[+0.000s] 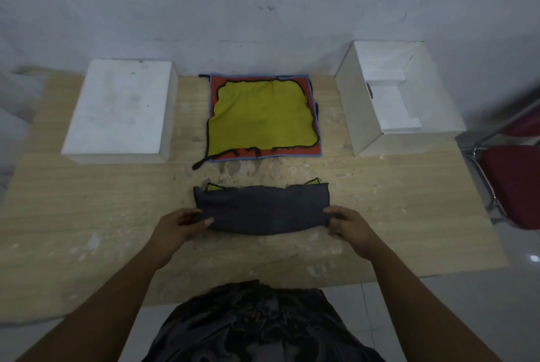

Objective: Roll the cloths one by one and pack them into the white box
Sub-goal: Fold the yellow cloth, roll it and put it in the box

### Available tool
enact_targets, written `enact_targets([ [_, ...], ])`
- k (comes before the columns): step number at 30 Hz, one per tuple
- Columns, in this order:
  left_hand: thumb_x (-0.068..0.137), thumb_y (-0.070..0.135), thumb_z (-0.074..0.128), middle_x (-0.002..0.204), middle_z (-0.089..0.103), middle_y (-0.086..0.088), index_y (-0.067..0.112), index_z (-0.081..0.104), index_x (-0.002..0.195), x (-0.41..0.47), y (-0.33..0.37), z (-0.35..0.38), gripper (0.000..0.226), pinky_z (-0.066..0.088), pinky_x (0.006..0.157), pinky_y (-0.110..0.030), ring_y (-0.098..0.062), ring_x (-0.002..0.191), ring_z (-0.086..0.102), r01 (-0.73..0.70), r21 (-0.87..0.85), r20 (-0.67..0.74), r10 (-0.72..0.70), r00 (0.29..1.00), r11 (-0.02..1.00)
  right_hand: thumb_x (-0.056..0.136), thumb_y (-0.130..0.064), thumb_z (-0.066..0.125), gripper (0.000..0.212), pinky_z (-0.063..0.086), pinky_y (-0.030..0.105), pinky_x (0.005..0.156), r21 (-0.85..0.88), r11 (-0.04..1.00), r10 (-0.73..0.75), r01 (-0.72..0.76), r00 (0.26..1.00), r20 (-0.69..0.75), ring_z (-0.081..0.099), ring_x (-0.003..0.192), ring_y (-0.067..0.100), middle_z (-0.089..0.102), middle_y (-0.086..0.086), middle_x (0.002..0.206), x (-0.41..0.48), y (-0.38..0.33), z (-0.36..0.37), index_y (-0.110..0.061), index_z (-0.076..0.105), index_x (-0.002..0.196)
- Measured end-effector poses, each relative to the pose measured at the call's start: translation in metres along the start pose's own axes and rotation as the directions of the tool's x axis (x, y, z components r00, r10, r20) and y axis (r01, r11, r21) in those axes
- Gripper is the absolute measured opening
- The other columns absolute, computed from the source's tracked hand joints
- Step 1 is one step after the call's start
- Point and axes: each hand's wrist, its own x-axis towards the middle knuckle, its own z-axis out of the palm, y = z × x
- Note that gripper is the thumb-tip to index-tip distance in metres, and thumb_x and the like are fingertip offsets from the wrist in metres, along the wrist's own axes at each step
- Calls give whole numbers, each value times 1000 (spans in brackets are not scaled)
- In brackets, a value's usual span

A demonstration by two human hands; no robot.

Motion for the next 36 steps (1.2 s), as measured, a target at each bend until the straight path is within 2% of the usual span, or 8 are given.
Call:
enact_targets([
  [5,79,-2,70,117,65,-12,5,58,126,8,7,-5,49,50,92,-42,-29,106,63,7,-36,68,-4,998,999,92,-12,59,10,41,37,67,-91,988,-128,124,991,-31,50,71,22,55,8,76,7,-10,-9,-10,67,98],
  [11,83,25,71,91,70,-10,10,71,103,22,12,-5,25,49,74,-35,-24,82,61,4,-11,-75,-5,997,1000,93,-19,59,27,36,12,46,-178,960,-240,214,961,-140,45,57,14,48,5,64,18,-31,2,-11,52,68],
  [17,87,25,67,84,67,-9,4,67,102,30,24,5,26,44,61,-30,-22,73,56,-41,-68,-181,28,983,997,95,-19,54,34,33,15,51,-351,898,-364,266,898,-249,45,60,14,45,-5,61,35,-44,7,-24,44,64],
  [22,87,27,67,100,66,-11,4,60,111,43,28,9,34,52,76,-39,-30,89,63,27,43,-219,-17,976,999,94,-28,56,17,34,31,65,-444,884,-290,148,918,-271,53,78,25,55,1,75,46,-40,12,-14,59,84],
  [26,85,30,69,106,59,-9,3,56,117,44,30,21,45,46,79,-36,-32,103,58,91,201,-330,-20,944,975,85,-37,66,43,39,26,60,-458,888,-234,42,898,-372,57,81,27,63,13,94,46,-40,26,-1,58,107],
  [29,81,30,74,105,59,-12,2,56,113,44,36,32,46,45,80,-37,-34,105,57,125,174,-387,-49,921,977,80,-41,71,56,49,35,74,-416,908,-140,-50,900,-414,59,96,35,59,19,109,47,-40,35,-2,49,113],
  [32,76,27,79,106,61,-13,4,56,110,49,38,34,48,51,87,-42,-34,104,59,150,102,-373,-102,922,983,78,-33,75,62,47,33,71,-270,953,10,-134,910,-415,60,99,35,59,16,109,50,-46,41,3,45,119],
  [36,75,22,80,108,65,-13,2,62,113,54,41,32,47,53,92,-45,-32,104,61,150,-4,-278,-145,950,989,78,-19,74,28,55,41,75,-179,976,57,-126,935,-349,64,82,32,67,16,91,54,-50,39,-1,62,96],
])
